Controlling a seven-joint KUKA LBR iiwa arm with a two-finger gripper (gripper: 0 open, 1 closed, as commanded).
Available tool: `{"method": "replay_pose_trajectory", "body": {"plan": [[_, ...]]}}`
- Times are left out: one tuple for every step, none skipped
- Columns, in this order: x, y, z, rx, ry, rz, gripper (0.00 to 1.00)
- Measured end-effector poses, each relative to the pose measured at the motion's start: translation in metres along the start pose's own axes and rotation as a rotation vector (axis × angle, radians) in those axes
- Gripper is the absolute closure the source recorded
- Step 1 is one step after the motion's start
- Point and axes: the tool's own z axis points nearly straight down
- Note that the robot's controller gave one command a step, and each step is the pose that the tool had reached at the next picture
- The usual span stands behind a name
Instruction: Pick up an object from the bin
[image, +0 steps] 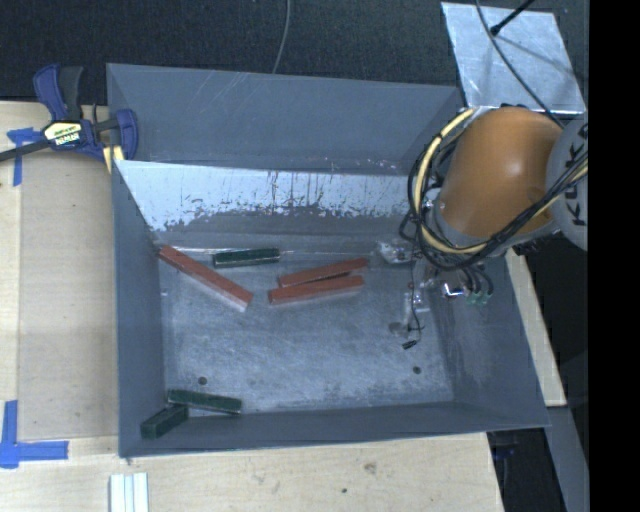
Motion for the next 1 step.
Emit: {"method": "replay_pose_trajectory", "body": {"plan": [[-0.0076,-0.0391,0.0160,0.002,-0.013,0.163,0.00]]}}
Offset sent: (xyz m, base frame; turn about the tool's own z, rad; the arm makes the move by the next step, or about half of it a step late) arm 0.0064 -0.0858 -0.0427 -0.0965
